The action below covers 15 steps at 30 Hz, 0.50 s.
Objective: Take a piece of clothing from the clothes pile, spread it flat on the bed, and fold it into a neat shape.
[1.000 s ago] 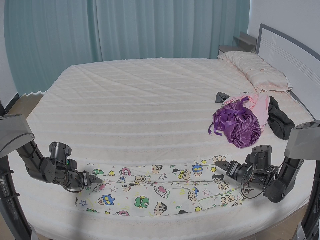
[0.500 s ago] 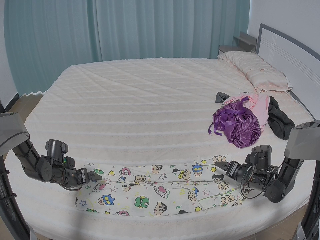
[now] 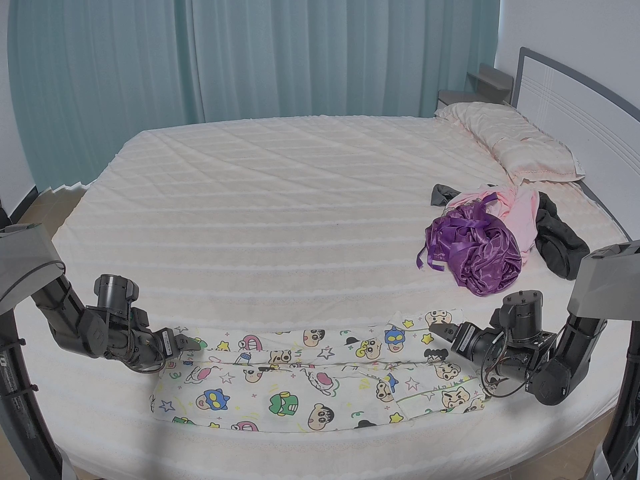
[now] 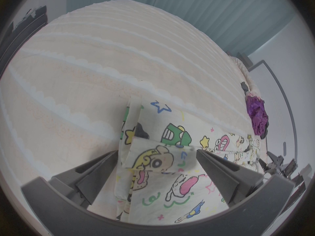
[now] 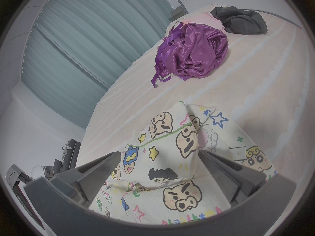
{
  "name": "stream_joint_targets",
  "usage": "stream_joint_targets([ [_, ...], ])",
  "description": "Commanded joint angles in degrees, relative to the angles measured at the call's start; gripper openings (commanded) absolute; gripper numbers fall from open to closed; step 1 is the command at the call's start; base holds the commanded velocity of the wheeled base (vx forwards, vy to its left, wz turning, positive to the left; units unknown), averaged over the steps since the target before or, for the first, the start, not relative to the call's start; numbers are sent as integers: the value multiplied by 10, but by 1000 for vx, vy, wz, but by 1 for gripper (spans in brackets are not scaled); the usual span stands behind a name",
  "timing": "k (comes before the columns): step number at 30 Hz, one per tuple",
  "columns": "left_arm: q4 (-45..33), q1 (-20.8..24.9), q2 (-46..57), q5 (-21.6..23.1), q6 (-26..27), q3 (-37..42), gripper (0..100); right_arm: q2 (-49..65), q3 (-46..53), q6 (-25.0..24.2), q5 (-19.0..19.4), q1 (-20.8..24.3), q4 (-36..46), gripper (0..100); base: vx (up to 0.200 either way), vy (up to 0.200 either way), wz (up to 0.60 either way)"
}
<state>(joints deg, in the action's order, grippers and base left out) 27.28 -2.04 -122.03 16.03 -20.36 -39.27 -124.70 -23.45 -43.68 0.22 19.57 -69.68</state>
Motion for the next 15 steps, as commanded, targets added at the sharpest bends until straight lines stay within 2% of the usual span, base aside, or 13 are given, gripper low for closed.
stream_joint_targets([
  [1, 1, 5, -22, -2, -9, -14, 100, -2, 0, 1, 0, 0, 0, 100, 0, 0, 0],
  [13, 1, 29, -25, -5, -2, 6, 100, -2, 0, 0, 0, 0, 0, 100, 0, 0, 0],
  [14, 1, 31, -25, -5, -2, 6, 0, -2, 0, 0, 0, 0, 0, 100, 0, 0, 0],
  [15, 1, 34, -25, -5, -3, 5, 0, -2, 0, 1, 0, 0, 0, 100, 0, 0, 0],
])
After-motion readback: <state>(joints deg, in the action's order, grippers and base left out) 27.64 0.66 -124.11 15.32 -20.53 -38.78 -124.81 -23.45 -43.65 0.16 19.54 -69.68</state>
